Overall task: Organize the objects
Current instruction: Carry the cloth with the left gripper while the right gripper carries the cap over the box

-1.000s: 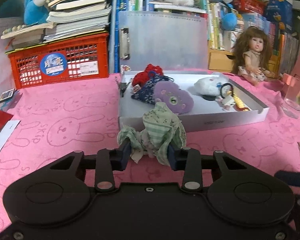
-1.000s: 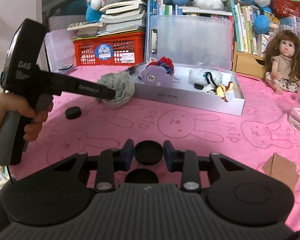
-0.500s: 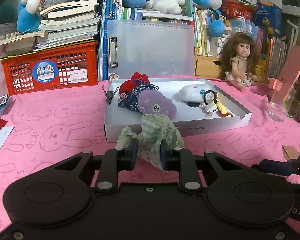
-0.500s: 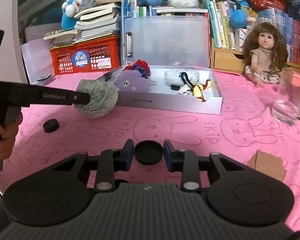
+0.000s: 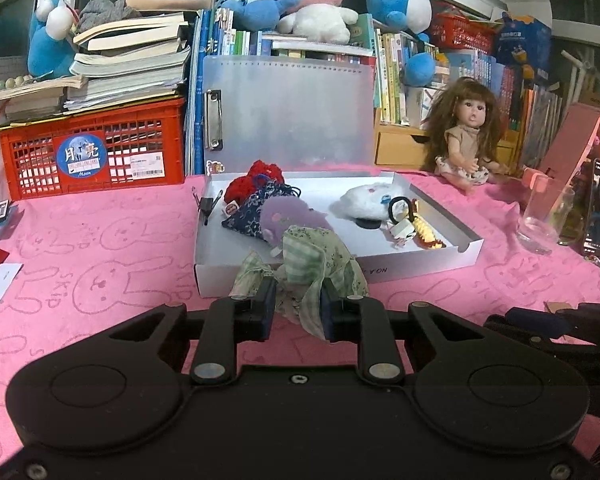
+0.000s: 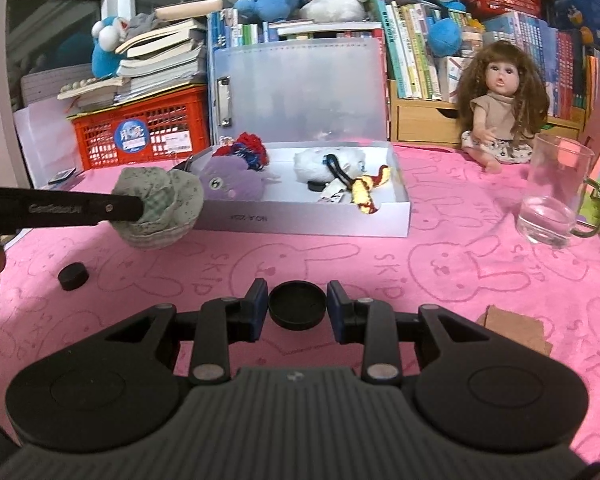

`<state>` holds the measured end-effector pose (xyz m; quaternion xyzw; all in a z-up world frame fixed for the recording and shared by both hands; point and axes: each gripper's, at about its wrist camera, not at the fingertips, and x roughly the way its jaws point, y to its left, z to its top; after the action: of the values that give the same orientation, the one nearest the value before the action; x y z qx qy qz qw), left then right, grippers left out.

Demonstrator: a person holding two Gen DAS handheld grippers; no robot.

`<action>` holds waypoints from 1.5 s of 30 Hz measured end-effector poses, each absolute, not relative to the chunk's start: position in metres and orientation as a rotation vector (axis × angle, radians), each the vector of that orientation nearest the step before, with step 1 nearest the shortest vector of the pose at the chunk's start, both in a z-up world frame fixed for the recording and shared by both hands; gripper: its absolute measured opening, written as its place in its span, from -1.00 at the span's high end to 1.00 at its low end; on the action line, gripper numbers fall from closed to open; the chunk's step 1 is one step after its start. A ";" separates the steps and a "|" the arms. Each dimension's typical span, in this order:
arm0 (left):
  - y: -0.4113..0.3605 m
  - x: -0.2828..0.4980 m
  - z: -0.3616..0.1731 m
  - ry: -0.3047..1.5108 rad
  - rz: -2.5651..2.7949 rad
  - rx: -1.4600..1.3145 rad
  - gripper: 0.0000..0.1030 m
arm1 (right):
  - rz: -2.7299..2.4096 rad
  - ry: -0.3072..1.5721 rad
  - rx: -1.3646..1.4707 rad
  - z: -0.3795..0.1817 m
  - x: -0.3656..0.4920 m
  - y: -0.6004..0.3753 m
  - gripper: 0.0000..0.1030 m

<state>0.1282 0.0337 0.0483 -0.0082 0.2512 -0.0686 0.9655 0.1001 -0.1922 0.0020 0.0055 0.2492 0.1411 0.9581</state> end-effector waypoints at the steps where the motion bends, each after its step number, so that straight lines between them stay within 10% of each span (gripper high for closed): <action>1: 0.033 0.128 0.050 0.506 -0.140 -0.018 0.58 | 0.283 0.503 0.014 0.003 0.102 -0.193 0.29; 45: 0.021 0.236 0.041 0.504 -0.051 -0.070 0.58 | 0.232 0.519 0.077 0.027 0.231 -0.189 0.29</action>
<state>0.2363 0.0208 0.0415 -0.0345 0.2494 -0.0251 0.9675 0.2312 -0.1887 0.0273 0.0381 0.2557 0.1144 0.9592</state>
